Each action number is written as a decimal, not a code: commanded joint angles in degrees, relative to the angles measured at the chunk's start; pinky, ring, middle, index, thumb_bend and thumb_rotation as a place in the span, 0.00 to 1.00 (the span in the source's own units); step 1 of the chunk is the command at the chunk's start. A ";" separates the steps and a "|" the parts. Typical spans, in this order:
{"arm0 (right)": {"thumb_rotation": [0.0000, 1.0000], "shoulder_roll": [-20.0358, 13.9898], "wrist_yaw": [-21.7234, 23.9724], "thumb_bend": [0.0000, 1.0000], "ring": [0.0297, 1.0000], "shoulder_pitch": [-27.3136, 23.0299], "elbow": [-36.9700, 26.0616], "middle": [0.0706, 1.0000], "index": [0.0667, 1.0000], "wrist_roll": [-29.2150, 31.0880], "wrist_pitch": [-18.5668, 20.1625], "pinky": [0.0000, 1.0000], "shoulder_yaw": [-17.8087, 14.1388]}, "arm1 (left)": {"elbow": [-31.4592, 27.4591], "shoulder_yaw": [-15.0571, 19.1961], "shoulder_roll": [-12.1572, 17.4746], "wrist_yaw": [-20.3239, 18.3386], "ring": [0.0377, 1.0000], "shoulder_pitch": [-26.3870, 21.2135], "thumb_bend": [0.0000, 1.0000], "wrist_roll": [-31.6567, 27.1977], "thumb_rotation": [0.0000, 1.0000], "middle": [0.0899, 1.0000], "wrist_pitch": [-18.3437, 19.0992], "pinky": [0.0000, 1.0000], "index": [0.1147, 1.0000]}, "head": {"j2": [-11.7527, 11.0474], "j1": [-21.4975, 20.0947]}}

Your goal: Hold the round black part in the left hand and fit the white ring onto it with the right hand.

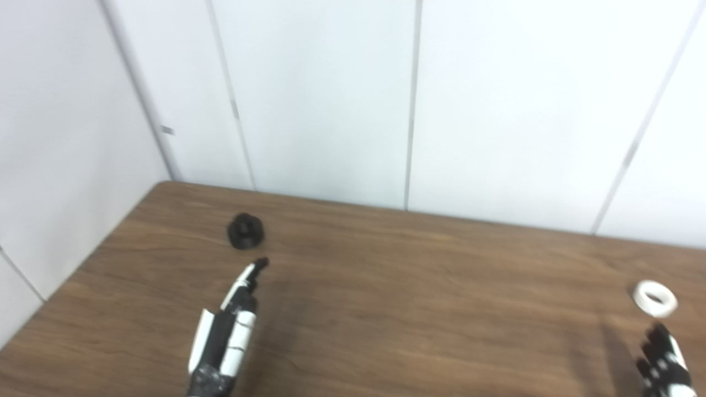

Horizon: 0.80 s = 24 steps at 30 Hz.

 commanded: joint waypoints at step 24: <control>1.00 -0.97 -0.50 0.64 0.94 1.31 3.84 0.90 0.89 -0.79 -4.09 0.98 -0.68 | -4.39 -0.29 -6.53 9.83 0.92 1.74 0.80 19.23 0.32 0.89 12.54 0.94 0.84 | 1.29 -0.34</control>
